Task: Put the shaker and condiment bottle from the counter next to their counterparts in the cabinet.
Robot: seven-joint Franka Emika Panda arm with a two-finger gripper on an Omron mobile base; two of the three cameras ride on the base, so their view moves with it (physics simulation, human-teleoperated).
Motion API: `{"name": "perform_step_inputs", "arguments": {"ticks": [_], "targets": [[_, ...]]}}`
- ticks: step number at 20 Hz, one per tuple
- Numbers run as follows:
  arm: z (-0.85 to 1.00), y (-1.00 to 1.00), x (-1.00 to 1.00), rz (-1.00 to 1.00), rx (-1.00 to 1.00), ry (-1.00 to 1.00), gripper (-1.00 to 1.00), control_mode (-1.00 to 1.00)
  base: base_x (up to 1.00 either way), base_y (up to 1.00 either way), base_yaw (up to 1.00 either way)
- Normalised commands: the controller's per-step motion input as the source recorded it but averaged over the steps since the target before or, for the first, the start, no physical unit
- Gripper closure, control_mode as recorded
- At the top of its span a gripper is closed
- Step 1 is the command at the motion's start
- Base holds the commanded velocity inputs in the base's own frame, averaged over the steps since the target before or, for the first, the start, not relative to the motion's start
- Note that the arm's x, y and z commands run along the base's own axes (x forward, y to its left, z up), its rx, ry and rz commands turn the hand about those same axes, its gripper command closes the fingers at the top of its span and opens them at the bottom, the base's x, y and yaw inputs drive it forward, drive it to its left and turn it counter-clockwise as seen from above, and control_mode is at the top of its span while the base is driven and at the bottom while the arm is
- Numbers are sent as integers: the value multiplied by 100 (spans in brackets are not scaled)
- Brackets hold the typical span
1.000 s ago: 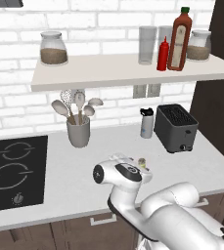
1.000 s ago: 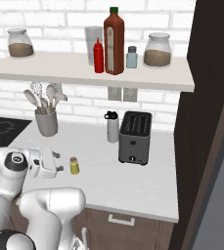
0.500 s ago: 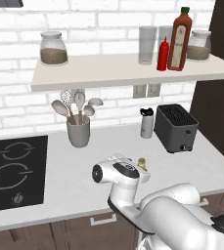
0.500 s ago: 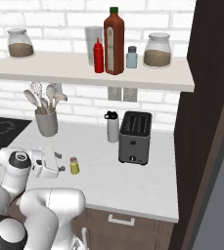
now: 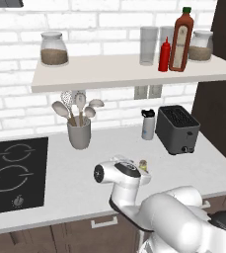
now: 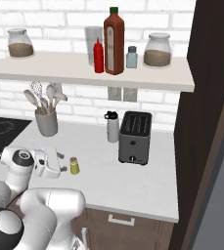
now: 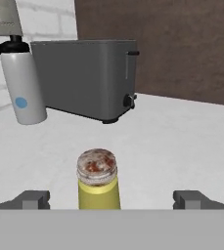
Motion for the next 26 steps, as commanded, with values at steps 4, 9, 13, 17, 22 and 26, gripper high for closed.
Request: {"name": "perform_step_inputs", "arguments": {"ticks": [4, 9, 13, 17, 22, 26], "targets": [[-5, -9, 14, 0, 2, 0, -100, -100, 0, 0, 0], [-14, -6, 5, 0, 2, 0, -100, -100, 0, 0, 0], [-14, -7, 0, 0, 3, 0, -100, -100, 0, 0, 0], [-10, -12, 0, 0, 4, 0, -100, -100, 0, 0, 0], [-3, -18, 0, 0, 4, 0, -100, -100, 0, 0, 0], [-1, -21, 0, 0, 4, 0, -100, -100, 0, 0, 0]]}}
